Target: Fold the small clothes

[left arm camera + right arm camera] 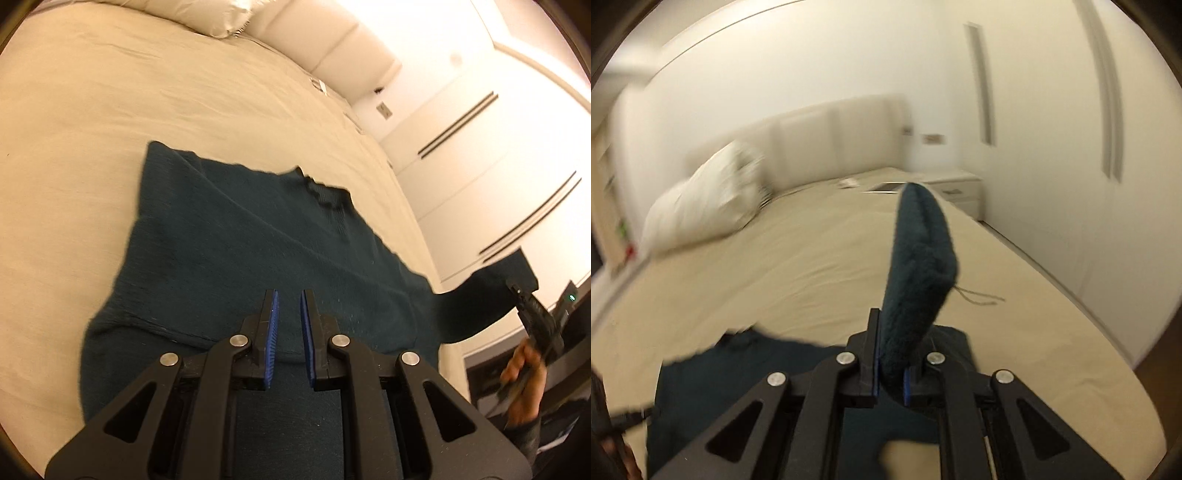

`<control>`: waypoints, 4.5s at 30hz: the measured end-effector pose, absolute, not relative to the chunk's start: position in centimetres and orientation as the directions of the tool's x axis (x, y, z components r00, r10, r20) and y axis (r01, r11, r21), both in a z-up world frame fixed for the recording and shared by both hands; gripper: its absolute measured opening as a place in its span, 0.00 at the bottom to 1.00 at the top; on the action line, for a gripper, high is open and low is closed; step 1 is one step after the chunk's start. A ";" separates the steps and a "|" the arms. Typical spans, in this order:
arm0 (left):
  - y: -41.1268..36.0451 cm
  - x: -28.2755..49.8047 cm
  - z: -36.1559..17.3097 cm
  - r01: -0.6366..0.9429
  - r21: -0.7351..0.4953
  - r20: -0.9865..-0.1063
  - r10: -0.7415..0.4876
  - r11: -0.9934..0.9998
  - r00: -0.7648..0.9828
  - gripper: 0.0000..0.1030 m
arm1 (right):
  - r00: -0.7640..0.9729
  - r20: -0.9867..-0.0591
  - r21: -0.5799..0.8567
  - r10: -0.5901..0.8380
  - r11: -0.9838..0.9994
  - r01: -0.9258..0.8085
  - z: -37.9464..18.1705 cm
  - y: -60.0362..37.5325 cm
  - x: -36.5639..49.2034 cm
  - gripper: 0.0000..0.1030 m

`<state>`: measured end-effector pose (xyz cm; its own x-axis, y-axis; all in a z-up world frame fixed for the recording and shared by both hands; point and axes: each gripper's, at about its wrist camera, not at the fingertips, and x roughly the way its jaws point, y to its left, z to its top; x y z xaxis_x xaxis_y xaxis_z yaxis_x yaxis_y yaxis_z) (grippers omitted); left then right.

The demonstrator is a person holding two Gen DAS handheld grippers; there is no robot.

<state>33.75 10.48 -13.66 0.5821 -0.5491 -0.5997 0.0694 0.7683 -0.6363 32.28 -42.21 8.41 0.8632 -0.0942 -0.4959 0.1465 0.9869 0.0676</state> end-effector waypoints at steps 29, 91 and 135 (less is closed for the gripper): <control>17.9 33.3 -16.5 -0.032 -0.794 -0.512 -0.640 0.607 0.573 0.11 | 0.601 -0.748 0.027 0.281 0.918 -0.396 -6.0 -11.5 35.6 0.72; 19.6 34.8 -9.2 -0.016 -0.632 -0.513 -0.403 0.775 0.758 0.00 | 0.741 -0.585 0.669 0.329 0.712 0.212 -4.3 -42.4 30.3 0.31; 12.7 3.2 -15.0 0.319 -0.097 -0.826 -0.255 0.943 0.503 0.07 | 0.729 -0.678 -0.319 -0.091 0.930 -0.180 -6.0 -40.9 2.2 0.80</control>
